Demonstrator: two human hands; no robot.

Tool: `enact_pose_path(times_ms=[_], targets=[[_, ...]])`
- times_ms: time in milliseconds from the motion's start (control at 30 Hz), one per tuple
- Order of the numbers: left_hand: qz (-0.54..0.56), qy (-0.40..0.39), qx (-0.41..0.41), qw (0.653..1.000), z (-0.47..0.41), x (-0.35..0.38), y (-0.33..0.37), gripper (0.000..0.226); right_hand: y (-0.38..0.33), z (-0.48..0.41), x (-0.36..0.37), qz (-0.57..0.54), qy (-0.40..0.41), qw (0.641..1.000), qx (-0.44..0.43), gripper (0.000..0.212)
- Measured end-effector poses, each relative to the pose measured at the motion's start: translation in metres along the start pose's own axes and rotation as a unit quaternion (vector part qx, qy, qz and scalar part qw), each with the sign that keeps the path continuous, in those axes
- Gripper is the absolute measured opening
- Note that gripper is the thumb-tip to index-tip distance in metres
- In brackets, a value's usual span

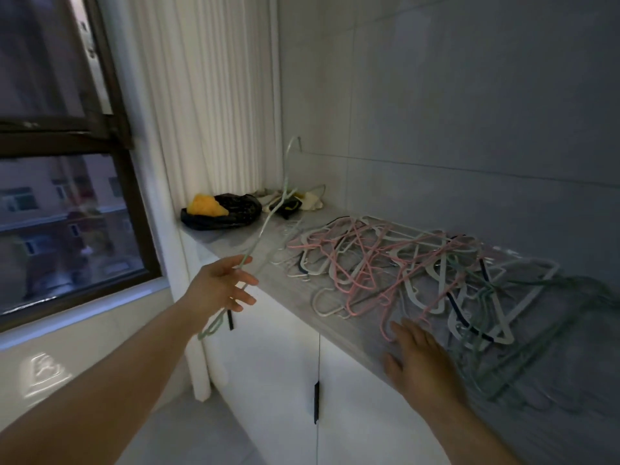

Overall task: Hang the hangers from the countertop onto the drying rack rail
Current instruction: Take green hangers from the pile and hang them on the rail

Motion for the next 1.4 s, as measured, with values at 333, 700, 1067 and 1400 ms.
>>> enact_pose_path(times_ms=[333,700,1067,1400], targets=[[-0.193,0.073,0.046,0.977,0.161,-0.164,0.046,0.036,-0.214,0.011,-0.100,-0.189,0.148,0.957,-0.162,0.061],[-0.272,0.251,-0.006,0.929,0.479,-0.362,0.063,0.039,-0.503,0.176,-0.149,-0.172,0.029,0.893,-0.416,0.029],[-0.285,0.472,-0.102,0.828,0.727,-0.477,0.059,0.032,-0.738,0.385,-0.159,-0.259,-0.023,0.750,-0.607,0.032],[-0.485,0.621,-0.224,0.573,0.858,-0.605,0.106,0.017,-0.938,0.543,-0.199,-0.280,0.002,0.649,-0.707,0.034]])
Point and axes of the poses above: each hand's wrist, its own z-axis away from the middle knuckle, its own x-axis out of the palm, y = z × x, the point moved 8 cm from there along -z, towards the middle knuckle, and after that the axes turned 2 degrees about z, right-handed, at the moved point
